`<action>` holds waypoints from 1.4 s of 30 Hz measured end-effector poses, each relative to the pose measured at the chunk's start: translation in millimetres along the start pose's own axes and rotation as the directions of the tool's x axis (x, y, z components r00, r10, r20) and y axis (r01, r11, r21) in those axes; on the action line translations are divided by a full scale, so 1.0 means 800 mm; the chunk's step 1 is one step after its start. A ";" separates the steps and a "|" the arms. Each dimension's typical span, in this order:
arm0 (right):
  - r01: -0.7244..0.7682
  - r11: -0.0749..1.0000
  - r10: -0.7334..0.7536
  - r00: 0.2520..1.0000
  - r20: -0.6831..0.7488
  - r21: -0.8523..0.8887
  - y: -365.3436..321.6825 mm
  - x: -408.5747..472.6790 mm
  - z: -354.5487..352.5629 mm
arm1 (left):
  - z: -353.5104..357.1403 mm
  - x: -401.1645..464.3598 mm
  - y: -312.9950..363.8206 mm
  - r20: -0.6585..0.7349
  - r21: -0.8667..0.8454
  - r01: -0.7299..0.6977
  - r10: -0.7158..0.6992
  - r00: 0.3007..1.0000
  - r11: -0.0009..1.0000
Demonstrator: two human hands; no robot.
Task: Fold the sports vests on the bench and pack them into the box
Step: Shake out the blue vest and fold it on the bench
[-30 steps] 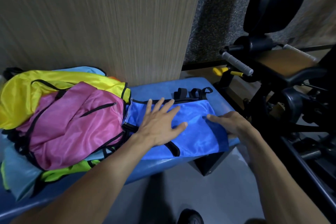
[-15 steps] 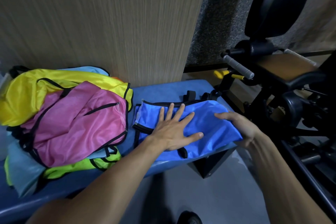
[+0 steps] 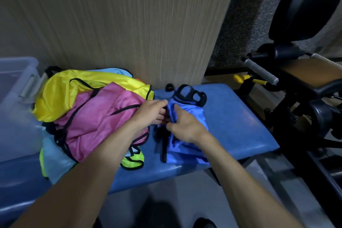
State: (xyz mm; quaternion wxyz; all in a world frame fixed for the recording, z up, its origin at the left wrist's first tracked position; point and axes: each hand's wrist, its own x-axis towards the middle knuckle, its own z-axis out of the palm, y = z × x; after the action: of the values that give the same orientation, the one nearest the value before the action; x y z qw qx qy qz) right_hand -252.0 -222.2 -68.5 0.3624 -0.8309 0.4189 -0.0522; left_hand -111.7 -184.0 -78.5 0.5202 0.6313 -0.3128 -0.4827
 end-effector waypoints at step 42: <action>0.421 0.852 -0.481 0.865 -0.145 -0.312 0.162 -0.109 -0.022 | 0.001 -0.088 -0.071 0.636 0.661 -0.731 0.390 0.666 0.169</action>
State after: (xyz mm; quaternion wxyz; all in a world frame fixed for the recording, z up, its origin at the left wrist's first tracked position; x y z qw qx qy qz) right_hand -399.9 -217.7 -120.4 0.1752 -0.9368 0.2512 -0.1692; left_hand -142.7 -106.3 -113.2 0.1878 0.5486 -0.8080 -0.1041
